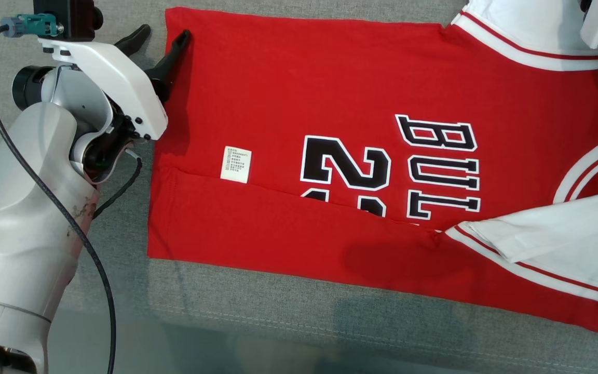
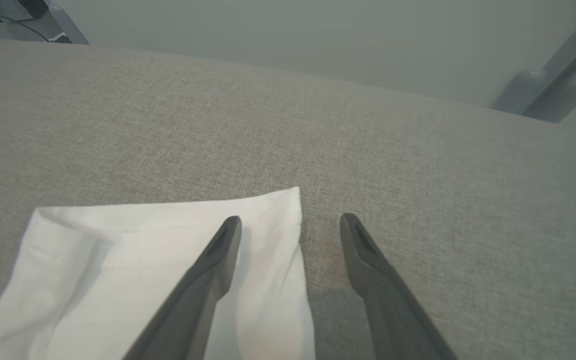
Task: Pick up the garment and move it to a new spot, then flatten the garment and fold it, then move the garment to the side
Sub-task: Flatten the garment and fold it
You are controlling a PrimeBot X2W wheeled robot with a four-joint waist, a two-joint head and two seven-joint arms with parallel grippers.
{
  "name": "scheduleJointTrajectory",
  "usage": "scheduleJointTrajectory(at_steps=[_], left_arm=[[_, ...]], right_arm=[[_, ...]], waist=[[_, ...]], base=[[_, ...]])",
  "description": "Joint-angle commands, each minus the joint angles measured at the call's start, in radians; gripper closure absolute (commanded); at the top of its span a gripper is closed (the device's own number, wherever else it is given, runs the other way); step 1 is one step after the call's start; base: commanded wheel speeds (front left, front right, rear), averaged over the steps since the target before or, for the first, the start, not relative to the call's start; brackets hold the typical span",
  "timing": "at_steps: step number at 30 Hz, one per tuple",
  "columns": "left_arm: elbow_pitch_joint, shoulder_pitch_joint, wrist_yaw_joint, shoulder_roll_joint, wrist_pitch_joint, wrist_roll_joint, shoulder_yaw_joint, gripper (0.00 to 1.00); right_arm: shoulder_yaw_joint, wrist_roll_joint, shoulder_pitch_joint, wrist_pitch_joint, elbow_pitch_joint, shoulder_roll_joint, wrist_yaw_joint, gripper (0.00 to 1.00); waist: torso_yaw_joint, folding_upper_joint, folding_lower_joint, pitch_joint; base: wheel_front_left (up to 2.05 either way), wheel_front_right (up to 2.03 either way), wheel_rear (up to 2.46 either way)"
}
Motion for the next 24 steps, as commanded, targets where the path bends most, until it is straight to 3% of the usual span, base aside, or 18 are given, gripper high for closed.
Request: scheduleJointTrajectory(at_steps=[1, 12, 13, 14, 15, 16, 24], left_arm=[[-0.016, -0.041, -0.007, 0.050, 0.002, -0.015, 0.011, 0.00], [0.027, -0.075, -0.007, 0.073, -0.051, -0.076, -0.060, 0.00], [0.033, -0.077, -0.007, 0.076, -0.058, -0.083, -0.063, 0.08], [0.043, -0.080, -0.007, 0.078, -0.070, -0.090, -0.061, 0.29], [0.052, -0.082, -0.007, 0.077, -0.069, -0.100, -0.065, 1.00], [0.057, -0.084, -0.007, 0.077, -0.070, -0.109, -0.069, 1.00], [0.059, -0.085, -0.007, 0.100, -0.110, -0.176, -0.103, 1.00]], right_arm=[[0.019, 0.014, -0.006, -0.014, -0.008, 0.018, -0.003, 0.00], [0.114, 0.104, -0.029, -0.027, 0.039, 0.033, -0.003, 0.00], [0.125, 0.122, -0.026, -0.022, 0.037, 0.039, -0.003, 0.05], [0.135, 0.142, -0.024, -0.017, 0.033, 0.043, -0.003, 0.45], [0.147, 0.152, -0.025, -0.026, 0.027, 0.042, -0.003, 0.78], [0.157, 0.162, -0.026, -0.035, 0.024, 0.039, -0.003, 1.00], [0.225, 0.275, -0.028, -0.086, -0.039, -0.004, -0.003, 1.00]], waist=[[-0.004, 0.0000, 0.0000, 0.006], [-0.020, 0.0000, 0.0000, 0.004], [-0.025, 0.0000, 0.0000, 0.004], [-0.028, 0.0000, 0.0000, 0.003], [-0.031, 0.0000, 0.0000, 0.003], [-0.034, 0.0000, 0.0000, 0.002], [-0.043, 0.0000, 0.0000, -0.023]], base=[[0.00, 0.00, 0.00], [0.00, 0.00, 0.00], [0.00, 0.00, 0.00], [0.00, 0.00, 0.00], [0.00, 0.00, 0.00], [0.00, 0.00, 0.00], [0.00, 0.00, 0.00]])
